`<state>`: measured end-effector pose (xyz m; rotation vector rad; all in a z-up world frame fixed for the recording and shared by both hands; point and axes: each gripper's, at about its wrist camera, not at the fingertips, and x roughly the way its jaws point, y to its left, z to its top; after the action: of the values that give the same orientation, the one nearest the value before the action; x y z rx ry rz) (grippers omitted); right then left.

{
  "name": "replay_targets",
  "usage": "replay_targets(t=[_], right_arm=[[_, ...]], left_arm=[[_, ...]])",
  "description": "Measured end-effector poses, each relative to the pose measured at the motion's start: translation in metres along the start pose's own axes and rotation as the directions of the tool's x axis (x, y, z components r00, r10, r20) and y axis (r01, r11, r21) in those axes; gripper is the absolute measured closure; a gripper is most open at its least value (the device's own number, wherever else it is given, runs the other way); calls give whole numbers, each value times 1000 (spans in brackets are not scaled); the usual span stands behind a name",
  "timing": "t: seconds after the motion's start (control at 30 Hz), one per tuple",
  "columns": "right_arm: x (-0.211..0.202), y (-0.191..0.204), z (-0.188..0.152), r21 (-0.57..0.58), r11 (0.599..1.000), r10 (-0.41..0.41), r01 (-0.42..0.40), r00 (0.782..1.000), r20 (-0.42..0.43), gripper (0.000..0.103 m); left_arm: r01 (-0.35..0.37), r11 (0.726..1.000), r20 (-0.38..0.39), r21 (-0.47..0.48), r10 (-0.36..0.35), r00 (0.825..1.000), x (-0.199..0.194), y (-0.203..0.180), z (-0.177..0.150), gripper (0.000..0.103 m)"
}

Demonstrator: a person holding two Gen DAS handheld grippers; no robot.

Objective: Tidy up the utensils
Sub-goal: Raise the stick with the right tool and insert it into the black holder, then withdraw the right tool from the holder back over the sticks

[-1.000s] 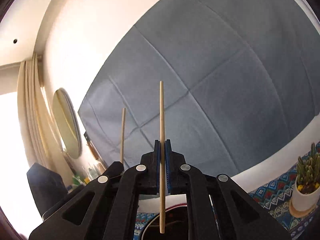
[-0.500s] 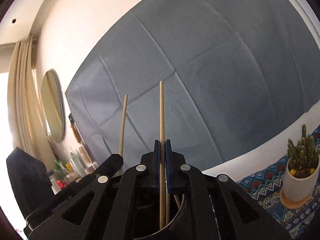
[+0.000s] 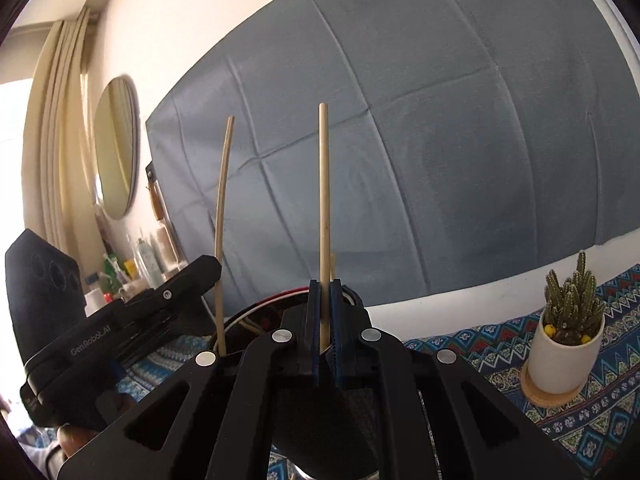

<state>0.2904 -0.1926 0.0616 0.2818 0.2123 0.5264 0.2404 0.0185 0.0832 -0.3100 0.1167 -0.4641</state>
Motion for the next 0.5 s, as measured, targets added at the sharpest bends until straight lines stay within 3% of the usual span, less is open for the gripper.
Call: replay_targets(t=[0.13, 0.33, 0.37, 0.47, 0.5], right_arm=[[-6, 8, -1, -19, 1000, -2, 1, 1000, -22, 95], [-17, 27, -4, -77, 997, 3, -6, 999, -40, 92], [-18, 28, -5, -77, 997, 4, -8, 999, -44, 89], [-24, 31, -7, -89, 996, 3, -8, 998, -58, 62], [-26, 32, -7, -95, 995, 4, -9, 998, -58, 54]], left_arm=[[-18, 999, -16, 45, 18, 1000, -5, -4, 0, 97], [-12, 999, -17, 35, 12, 1000, -17, 6, -3, 97], [-16, 1000, -23, 23, 17, 1000, -18, 10, -3, 97], [-17, 999, -36, -34, 16, 999, -21, 22, -2, 90], [-24, 999, -40, -48, 22, 999, -23, 25, -1, 83]])
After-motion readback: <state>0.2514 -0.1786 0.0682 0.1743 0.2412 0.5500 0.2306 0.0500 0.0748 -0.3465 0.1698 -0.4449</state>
